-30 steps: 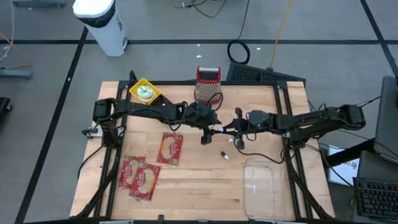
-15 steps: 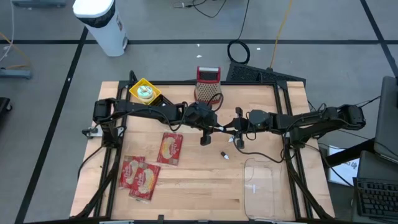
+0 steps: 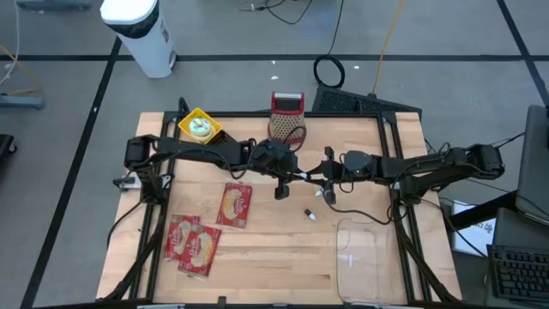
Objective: Pick & Place Food Item
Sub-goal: Put the top green food coloring bottle into the black bin
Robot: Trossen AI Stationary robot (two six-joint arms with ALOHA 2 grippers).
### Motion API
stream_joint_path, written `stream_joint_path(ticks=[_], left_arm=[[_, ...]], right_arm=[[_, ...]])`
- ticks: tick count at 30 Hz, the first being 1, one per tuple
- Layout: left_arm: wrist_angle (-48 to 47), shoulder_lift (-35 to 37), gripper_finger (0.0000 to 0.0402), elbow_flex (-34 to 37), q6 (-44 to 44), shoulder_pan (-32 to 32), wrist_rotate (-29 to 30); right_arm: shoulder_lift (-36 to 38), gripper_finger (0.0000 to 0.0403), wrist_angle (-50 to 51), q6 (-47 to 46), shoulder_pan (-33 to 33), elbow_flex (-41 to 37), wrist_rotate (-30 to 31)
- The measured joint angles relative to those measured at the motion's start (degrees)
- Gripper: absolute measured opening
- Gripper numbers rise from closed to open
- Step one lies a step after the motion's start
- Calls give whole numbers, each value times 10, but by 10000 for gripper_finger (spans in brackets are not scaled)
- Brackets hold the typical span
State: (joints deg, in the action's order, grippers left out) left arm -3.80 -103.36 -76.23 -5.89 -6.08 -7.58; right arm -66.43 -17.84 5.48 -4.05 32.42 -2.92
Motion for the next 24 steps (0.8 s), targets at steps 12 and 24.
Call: stream_joint_path(ticks=[12, 24], left_arm=[[-222, 104, 45, -2, 45, -12, 146], [-452, 167, 43, 48, 181, -90, 194]], right_arm=[[0, 111, 24, -3, 0, -1, -3], [0, 110, 35, -2, 0, -1, -3]])
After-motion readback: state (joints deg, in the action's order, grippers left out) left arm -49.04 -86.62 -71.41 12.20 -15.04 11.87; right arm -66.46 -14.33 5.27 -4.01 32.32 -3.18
